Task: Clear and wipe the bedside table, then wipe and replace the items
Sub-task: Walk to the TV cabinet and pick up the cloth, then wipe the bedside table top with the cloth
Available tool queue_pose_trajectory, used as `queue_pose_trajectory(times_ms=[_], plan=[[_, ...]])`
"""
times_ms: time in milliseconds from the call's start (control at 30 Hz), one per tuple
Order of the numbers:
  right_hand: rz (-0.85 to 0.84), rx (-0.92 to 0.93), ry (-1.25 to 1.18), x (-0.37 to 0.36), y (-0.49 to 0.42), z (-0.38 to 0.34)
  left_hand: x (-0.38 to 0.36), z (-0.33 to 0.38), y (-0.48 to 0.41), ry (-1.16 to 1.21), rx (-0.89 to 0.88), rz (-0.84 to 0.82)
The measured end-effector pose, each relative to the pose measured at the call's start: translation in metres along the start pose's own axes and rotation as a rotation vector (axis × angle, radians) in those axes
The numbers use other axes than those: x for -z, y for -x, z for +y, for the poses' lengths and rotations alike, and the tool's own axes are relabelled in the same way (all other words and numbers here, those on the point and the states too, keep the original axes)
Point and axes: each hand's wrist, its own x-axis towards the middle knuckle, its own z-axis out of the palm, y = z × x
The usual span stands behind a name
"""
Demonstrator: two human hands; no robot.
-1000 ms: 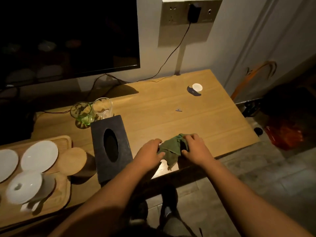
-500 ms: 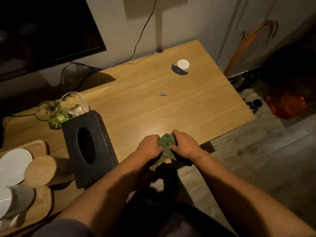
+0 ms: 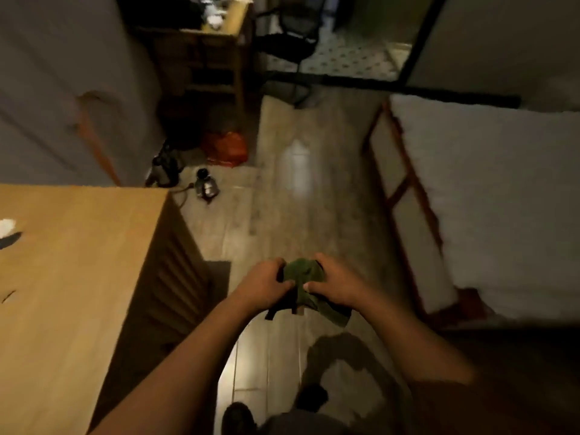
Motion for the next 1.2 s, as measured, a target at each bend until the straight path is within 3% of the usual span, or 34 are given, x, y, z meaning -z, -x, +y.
queue_pose_trajectory(times_ms=[100, 300, 533, 667, 867, 1000, 1200], plan=[[0.222, -0.133, -0.114, 0.048, 0.068, 0.09, -0.065, 0.098, -0.03, -0.084, -0.168, -0.086], [0.528, -0.469, -0.365, 0.128, 0.266, 0.312, -0.275, 0.324, -0.057, -0.211, -0.518, -0.463], [0.753, -0.803, -0.435, 0.199, 0.464, 0.475, -0.492, 0.525, -0.035, -0.356, -0.826, -0.742], [0.862, -0.892, -0.475, 0.24, 0.515, 0.559, -0.594, 0.617, -0.046, -0.447, -0.96, -0.833], [1.044, -0.988, -0.509, 0.337, 0.546, 0.712, -0.735, 0.757, -0.114, -0.391, -1.025, -0.887], [1.122, -1.022, -0.587, 0.421, 0.562, 0.799, -0.803, 0.866, -0.161, -0.395, -1.006, -0.941], [1.273, -1.077, -0.62, 0.518, 0.615, 0.917, -0.907, 1.016, -0.203, -0.416, -1.145, -0.984]])
